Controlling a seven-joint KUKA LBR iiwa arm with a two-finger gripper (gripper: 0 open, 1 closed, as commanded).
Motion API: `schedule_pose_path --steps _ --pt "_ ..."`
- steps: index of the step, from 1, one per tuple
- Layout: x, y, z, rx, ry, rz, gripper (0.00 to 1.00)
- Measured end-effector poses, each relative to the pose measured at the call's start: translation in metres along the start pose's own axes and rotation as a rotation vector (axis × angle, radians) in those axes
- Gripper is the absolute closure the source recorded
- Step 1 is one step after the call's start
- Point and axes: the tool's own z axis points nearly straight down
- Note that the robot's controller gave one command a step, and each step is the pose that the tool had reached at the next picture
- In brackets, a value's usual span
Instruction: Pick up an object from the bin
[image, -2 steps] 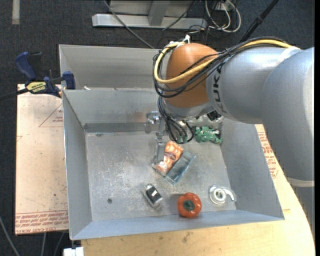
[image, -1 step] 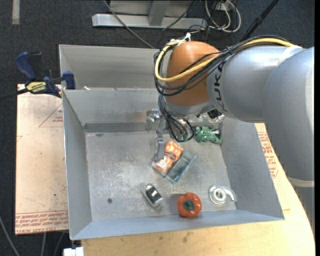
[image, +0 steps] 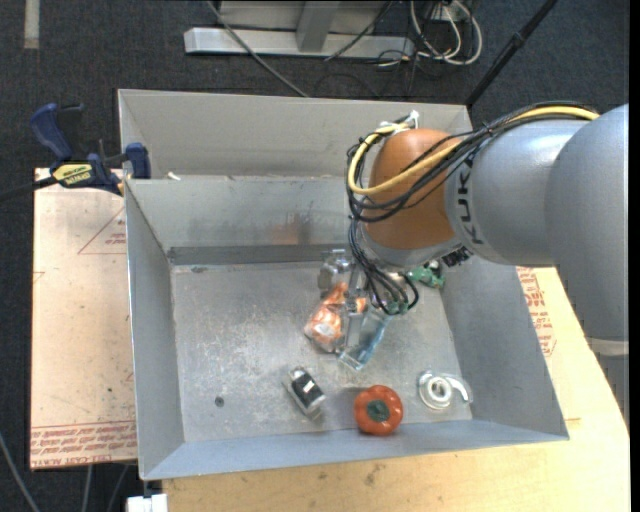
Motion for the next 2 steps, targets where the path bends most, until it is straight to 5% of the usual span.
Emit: schedule_pose_path --steps 1,2 --pt "0.014 -0.030 0.023 0.004 0.007 0.089 0.00" --pt "0.075 -0.031 0.022 0.002 0.005 0.077 1.00"
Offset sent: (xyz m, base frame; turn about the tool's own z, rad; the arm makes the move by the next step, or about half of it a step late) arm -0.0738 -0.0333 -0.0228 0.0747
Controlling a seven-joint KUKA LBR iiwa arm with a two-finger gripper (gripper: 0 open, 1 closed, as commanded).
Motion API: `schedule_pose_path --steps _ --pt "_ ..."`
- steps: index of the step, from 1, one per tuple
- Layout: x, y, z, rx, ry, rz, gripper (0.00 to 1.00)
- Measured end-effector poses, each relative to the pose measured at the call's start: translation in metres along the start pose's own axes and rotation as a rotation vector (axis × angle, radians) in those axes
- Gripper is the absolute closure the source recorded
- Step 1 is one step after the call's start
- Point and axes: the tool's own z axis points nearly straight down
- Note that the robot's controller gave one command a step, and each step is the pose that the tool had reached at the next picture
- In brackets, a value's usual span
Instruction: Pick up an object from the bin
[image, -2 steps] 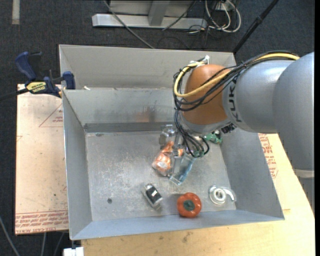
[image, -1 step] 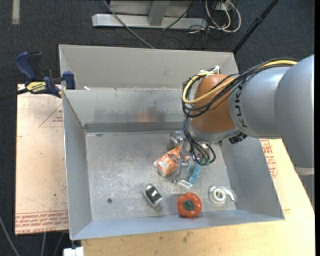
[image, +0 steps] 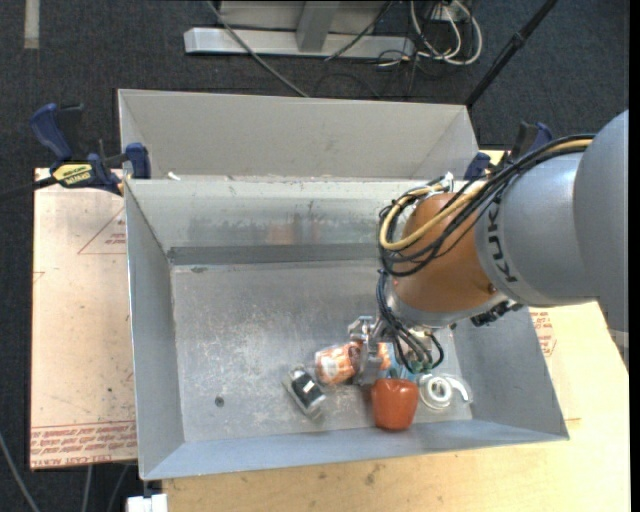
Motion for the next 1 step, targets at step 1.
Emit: schedule_pose_path --steps 1 --pt "0.0000 0.0000 0.0000 0.000 0.000 0.000 1.00"
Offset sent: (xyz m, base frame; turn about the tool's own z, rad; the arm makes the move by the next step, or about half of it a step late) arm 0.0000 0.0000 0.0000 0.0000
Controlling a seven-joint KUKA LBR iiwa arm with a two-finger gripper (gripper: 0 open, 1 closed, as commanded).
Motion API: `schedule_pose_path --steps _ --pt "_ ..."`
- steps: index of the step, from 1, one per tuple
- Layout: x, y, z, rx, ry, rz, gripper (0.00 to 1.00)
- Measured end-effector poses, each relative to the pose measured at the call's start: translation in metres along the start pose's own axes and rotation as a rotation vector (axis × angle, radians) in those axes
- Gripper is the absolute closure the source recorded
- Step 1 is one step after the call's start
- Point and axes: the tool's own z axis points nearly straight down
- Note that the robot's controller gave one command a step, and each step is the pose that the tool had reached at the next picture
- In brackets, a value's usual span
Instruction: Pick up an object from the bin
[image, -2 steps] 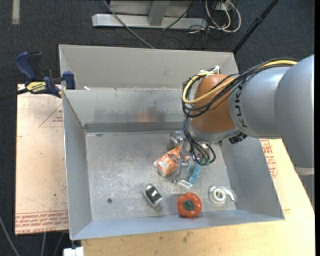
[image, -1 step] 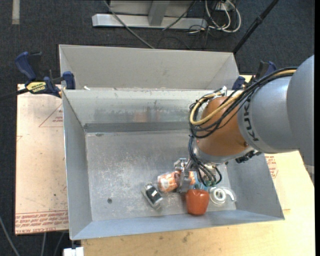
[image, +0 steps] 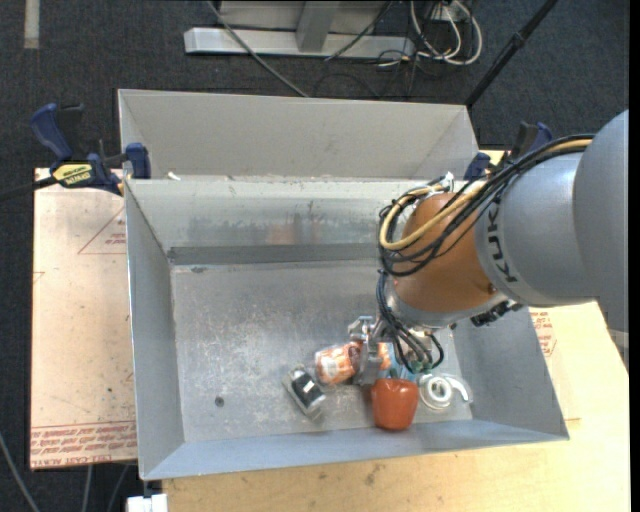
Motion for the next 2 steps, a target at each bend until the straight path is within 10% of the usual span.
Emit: schedule_pose_path --steps 1,2 --pt "0.000 0.000 0.000 0.000 0.000 0.000 1.00" --pt "-0.016 -0.007 -0.177 0.001 -0.011 -0.009 1.00"
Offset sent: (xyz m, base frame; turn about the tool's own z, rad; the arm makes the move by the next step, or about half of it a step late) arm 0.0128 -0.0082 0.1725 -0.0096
